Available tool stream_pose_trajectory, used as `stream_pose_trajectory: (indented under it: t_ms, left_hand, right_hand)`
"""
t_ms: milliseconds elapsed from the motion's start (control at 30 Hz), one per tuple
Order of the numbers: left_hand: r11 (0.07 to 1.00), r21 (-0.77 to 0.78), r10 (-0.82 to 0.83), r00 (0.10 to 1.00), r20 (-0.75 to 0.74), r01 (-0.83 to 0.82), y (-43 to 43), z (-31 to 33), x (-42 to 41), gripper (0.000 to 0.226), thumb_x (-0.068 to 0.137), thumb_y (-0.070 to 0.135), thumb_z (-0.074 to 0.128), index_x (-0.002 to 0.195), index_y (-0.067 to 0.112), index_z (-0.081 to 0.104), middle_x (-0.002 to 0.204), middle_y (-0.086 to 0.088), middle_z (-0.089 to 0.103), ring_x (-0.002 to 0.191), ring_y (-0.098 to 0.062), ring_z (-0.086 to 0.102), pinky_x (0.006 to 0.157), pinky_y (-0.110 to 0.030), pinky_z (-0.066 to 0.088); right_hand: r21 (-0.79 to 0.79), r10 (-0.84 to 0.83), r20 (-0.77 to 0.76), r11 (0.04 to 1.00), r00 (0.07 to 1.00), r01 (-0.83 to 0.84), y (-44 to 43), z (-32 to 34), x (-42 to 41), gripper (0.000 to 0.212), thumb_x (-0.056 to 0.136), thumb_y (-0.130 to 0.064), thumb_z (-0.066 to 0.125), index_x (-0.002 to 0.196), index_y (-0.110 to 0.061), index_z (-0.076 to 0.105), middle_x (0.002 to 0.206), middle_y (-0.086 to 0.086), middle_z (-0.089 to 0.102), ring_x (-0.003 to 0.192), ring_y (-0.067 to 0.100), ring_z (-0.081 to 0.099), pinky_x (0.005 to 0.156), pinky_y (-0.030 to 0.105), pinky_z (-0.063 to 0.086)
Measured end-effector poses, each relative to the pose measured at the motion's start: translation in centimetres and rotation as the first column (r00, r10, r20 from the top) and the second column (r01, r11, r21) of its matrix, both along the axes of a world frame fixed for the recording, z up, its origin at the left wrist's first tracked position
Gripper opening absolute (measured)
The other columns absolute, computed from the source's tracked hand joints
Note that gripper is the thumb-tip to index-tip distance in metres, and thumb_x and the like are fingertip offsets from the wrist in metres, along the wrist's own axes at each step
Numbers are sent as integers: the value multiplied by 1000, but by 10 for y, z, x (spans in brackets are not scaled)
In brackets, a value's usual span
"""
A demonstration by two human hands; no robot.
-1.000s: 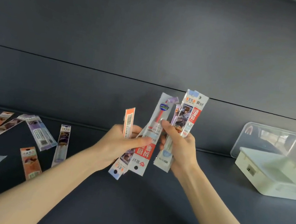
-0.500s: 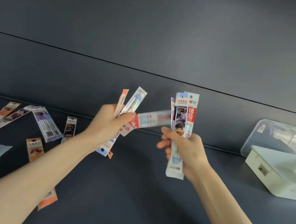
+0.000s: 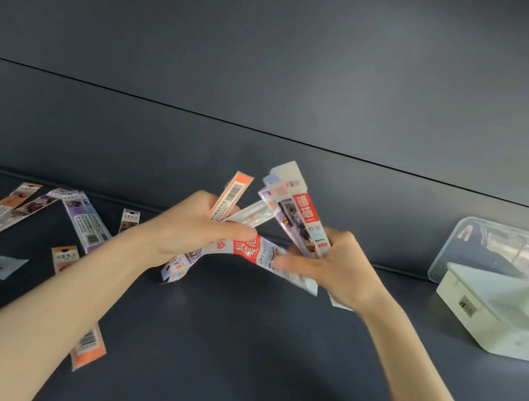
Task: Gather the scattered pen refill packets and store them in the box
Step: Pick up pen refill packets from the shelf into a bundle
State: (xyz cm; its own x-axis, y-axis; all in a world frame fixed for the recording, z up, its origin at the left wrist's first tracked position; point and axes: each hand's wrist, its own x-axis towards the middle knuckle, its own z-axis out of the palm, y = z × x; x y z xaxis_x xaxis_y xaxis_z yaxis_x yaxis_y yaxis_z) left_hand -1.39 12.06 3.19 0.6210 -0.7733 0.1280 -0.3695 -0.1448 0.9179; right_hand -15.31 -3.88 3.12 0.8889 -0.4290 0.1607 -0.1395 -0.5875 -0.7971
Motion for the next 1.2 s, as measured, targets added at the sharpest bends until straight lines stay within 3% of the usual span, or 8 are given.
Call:
stream_pose_trajectory:
  t_ms: [167,333,400,600,800,933,1067,1200]
  left_hand:
    - [981,-194,5,991,-135,-31,-3,-1,-6,24,89,24,62,73,6,64,48,4,40,43,-7,33,49,-17,31]
    - [857,-383,89,831,-549,-345,-9,-5,0,28,97,25,47,88,8,68,67,0,57,44,-6,44,46,-15,39]
    - [854,-387,61,806,-589,-348,-11,-8,-4,28,98,26,46,94,10,68,79,0,61,63,-7,56,60,-16,46]
    - [900,-385,-56,823,-565,-203,-17,-14,-24,23,92,30,53,99,19,72,89,8,62,82,-3,61,66,-21,47]
    - [892,-373,4,829,-559,-255,-20,-17,-25,19,90,29,57,95,17,70,83,0,64,84,-14,62,74,-33,50]
    - [888,-364,48,845,-532,-280,-20,-18,-18,16,90,27,59,94,16,69,80,3,69,79,-11,63,73,-28,47]
    - [848,-397,56,803,-593,-352,-15,-15,-9,6,84,11,67,88,14,64,74,1,56,57,-6,43,45,-16,31]
    - [828,-403,61,777,-627,-390,-15,-13,-7,7,87,16,64,82,18,59,78,-2,59,61,-8,46,49,-19,33]
  right_hand:
    - [109,124,-113,988,986,-112,9,-4,1,9,75,-21,78,75,-17,70,60,1,68,52,8,60,57,17,46]
    - [524,4,143,848,990,-79,0,-7,1,12,91,-16,61,95,-7,67,75,5,73,70,20,70,66,33,58]
    - [626,-34,222,771,974,-116,2,-9,3,14,94,-16,55,97,-3,61,73,13,69,64,24,69,63,39,60]
    - [555,23,223,819,975,-146,17,-20,12,22,89,-26,62,86,-9,48,55,0,43,43,12,36,45,23,37]
    - [483,128,105,860,986,-164,25,-24,15,21,78,-6,74,75,-9,54,61,3,61,43,11,45,43,21,39]
    - [509,-33,199,858,979,-75,22,-23,16,16,79,3,68,76,-7,56,57,3,62,40,13,44,41,21,38]
    - [617,-297,298,785,907,54,10,-23,16,12,81,-2,68,83,-10,60,64,0,64,49,15,47,43,22,41]
    - [613,-268,251,788,930,61,8,-24,15,11,80,-4,71,83,-9,61,72,4,64,56,15,49,44,23,40]
